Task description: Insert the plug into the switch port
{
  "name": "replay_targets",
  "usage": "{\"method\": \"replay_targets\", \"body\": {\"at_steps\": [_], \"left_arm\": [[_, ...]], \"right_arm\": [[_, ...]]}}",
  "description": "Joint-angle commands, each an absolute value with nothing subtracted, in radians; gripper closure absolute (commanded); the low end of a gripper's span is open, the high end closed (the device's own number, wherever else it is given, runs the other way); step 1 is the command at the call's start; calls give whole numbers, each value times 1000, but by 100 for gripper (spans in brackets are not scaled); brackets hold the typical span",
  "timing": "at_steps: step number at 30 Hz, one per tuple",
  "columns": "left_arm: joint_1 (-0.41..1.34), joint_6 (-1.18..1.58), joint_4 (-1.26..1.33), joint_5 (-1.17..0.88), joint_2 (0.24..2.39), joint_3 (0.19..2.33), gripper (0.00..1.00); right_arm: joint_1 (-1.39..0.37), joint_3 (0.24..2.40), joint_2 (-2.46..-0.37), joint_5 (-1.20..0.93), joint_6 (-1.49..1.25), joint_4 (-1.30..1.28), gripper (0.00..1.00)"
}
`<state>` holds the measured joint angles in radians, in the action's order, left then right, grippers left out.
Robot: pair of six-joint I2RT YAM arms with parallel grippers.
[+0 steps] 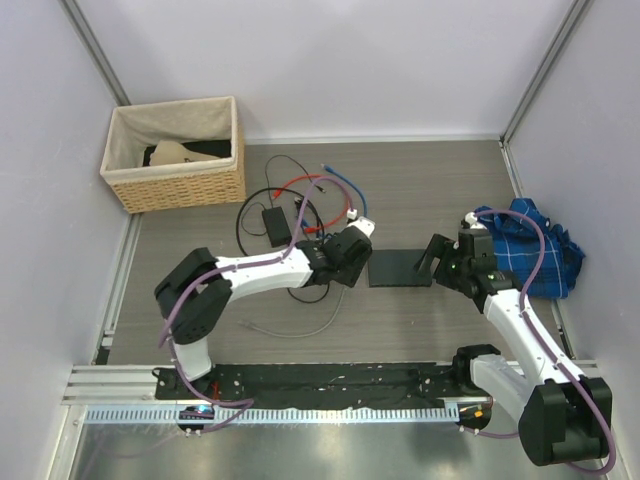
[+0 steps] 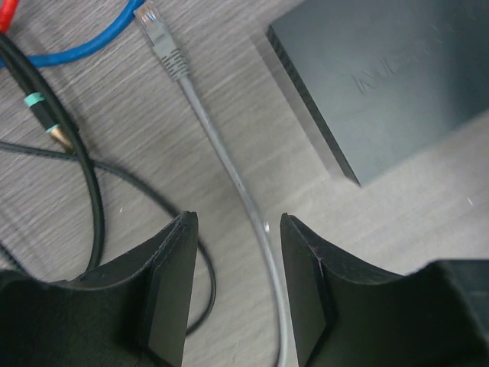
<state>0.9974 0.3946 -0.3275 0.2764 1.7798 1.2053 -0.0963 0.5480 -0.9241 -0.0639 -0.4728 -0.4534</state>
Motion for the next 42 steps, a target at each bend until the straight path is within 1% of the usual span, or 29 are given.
{"method": "replay_targets", "body": {"at_steps": [1,12,15,16,18,19,21,22,28,29,36,42], "left_arm": [[980,452,-282,337,1850,1270,50],[959,468,-305,360,2014,1359,52],[957,472,-305,353,2040,1373,59],[957,474,-305,342,2043,1371,66],[957,479,-305,321,2045,1368,74],[957,479,-299,298,2037,1355,83],[957,479,-287,275,2020,1332,95],[957,477,-278,264,1991,1300,100],[956,417,-201,157,1823,1131,100],[956,411,-196,138,1766,1111,100],[942,365,-186,49,1543,967,100],[925,382,-176,-57,1402,894,100]], "right_arm": [[-101,558,-928,-60,-474,-405,12],[-100,537,-939,-78,-476,-382,12],[-101,535,-948,-77,-472,-376,12],[-100,535,-954,-80,-471,-365,12],[-101,532,-966,-89,-469,-353,12],[-101,532,-979,-95,-468,-342,12],[-100,531,-992,-106,-471,-333,12],[-101,529,-1000,-115,-472,-321,12],[-101,491,-1038,-140,-488,-258,12],[-101,485,-1052,-146,-489,-247,12],[-126,428,-1080,-212,-512,-128,12],[-274,405,-1071,-189,-584,-45,12]]}}
